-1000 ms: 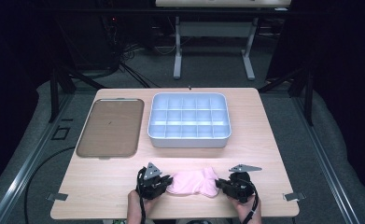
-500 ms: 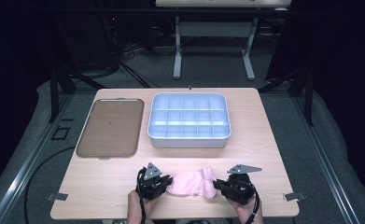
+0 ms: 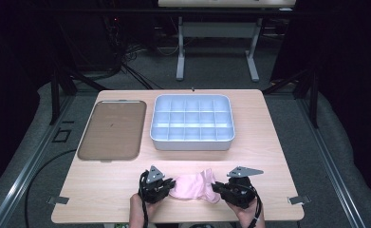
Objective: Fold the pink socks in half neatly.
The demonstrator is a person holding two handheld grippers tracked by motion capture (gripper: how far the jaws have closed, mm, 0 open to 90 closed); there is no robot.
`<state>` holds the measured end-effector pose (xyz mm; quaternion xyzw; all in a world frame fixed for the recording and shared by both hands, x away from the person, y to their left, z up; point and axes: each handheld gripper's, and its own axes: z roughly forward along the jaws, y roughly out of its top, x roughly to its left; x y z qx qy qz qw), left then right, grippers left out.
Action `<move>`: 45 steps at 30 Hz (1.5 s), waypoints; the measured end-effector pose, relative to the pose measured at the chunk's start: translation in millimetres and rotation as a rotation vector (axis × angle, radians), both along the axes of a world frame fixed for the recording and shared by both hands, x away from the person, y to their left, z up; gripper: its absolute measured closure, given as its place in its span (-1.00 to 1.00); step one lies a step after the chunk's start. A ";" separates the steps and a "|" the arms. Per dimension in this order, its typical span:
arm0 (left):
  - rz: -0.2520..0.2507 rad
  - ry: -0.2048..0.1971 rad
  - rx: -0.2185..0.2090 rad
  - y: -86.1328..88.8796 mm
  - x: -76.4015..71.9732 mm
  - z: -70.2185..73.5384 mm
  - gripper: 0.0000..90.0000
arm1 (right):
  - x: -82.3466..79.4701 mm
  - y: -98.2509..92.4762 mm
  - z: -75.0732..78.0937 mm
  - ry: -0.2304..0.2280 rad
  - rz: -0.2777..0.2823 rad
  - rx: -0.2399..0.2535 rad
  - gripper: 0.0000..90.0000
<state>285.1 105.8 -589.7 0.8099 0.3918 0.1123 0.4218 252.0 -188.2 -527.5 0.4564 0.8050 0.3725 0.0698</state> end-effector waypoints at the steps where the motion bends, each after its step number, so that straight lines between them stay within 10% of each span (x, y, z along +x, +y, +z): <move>1: 0.000 -0.001 0.000 0.0 0.0 0.0 0.80 | 0.4 1.9 0.0 -0.010 0.012 0.016 0.87; 12: 0.000 0.001 -0.001 0.1 0.1 0.0 0.80 | 7.3 27.1 -0.7 -0.045 0.137 0.137 0.87; 21: 0.000 0.002 -0.005 -0.3 -0.2 -0.2 0.81 | 9.8 52.9 2.3 -0.040 0.134 0.013 0.86; 45: 0.003 0.005 -0.002 -0.5 -0.2 0.0 0.80 | 29.0 103.8 -16.5 0.008 0.262 -0.017 0.85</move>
